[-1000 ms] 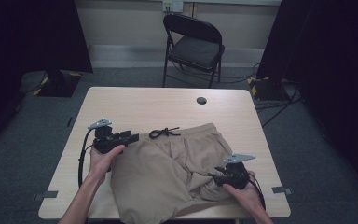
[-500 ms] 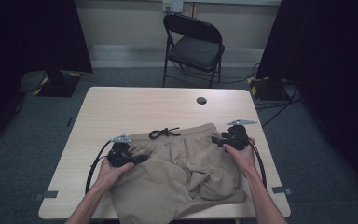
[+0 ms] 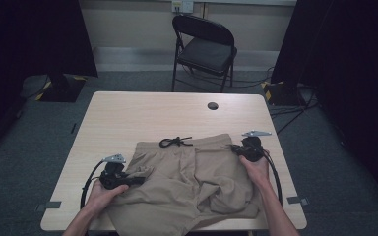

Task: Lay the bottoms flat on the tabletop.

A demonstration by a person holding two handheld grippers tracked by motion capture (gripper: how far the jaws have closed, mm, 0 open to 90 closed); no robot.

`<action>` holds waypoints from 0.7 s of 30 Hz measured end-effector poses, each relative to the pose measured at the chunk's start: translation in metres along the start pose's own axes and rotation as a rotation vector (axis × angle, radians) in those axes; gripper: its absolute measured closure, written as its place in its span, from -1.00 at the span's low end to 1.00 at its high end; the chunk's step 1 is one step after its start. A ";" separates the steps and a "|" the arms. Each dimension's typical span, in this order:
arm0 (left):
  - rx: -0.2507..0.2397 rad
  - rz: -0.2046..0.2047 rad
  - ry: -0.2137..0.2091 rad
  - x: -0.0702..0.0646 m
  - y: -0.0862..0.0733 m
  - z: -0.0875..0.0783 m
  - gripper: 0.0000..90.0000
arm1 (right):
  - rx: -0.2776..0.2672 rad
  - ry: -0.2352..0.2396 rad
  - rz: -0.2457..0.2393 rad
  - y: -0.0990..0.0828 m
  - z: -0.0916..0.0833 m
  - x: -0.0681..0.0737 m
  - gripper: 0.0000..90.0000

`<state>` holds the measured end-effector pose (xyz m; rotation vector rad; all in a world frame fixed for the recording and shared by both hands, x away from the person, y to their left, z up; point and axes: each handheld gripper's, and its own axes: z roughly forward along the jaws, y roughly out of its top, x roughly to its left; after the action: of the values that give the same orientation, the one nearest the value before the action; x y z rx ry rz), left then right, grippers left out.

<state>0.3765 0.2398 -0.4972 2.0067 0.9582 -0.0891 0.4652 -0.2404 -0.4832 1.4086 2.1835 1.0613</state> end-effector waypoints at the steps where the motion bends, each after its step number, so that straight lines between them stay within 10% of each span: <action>1: 0.003 0.014 0.001 -0.001 0.000 -0.001 0.81 | 0.002 -0.004 0.002 -0.004 -0.005 -0.002 1.00; 6: -0.057 -0.019 -0.021 0.000 0.006 -0.008 0.52 | -0.013 -0.026 0.045 -0.025 -0.024 -0.019 0.98; 16: -0.219 -0.057 0.007 0.008 0.045 -0.043 0.04 | -0.024 -0.027 0.043 -0.025 -0.025 -0.017 0.25; 21: -0.177 -0.142 0.079 0.035 0.048 -0.016 0.04 | 0.001 -0.049 0.035 -0.028 -0.020 -0.014 0.15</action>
<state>0.4280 0.2574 -0.4685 1.7902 1.1194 -0.0022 0.4415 -0.2673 -0.4919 1.4628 2.1327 1.0268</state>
